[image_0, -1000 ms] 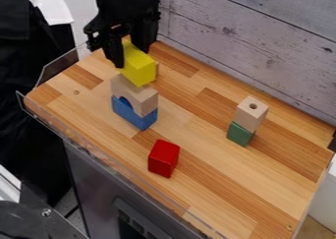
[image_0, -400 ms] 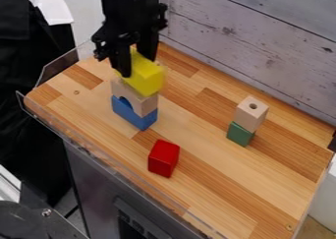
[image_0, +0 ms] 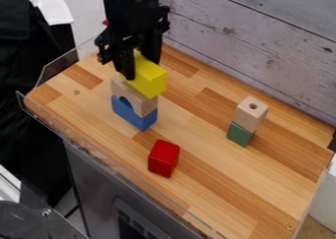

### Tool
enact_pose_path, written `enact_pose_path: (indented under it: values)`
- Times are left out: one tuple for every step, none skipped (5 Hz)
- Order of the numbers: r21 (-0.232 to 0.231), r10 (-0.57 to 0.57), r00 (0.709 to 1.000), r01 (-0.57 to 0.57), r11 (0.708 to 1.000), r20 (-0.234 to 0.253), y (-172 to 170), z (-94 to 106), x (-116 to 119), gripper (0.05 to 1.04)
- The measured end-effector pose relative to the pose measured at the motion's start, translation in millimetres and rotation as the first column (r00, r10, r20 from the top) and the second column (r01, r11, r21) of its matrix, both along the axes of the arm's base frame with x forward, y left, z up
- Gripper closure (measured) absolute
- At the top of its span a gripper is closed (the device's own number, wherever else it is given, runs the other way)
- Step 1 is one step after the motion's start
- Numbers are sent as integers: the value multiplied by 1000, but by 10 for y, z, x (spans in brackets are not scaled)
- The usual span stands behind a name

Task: Put the yellow rectangle on top of the white arch

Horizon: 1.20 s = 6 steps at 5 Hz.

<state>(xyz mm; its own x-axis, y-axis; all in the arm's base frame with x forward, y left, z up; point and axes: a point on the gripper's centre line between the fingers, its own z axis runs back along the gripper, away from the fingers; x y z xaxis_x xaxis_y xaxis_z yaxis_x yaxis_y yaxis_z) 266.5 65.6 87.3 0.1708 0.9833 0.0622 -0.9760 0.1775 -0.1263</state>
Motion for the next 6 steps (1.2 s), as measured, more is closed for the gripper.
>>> enact_pose_path:
  values:
    - [-12,9,1000,-9,1000,11,16,-8,3,538]
    - [-2,13,1000,-13,1000,8,62,-8,-9,538]
    - [-1,19,1000,-19,1000,10,91,-8,-15,538]
    - [-15,22,1000,-22,1000,10,99,-12,-24,488]
    - [-44,20,1000,-20,999,8,61,-6,-29,189]
    - [-69,-21,997,26,997,73,15,286,-12,79]
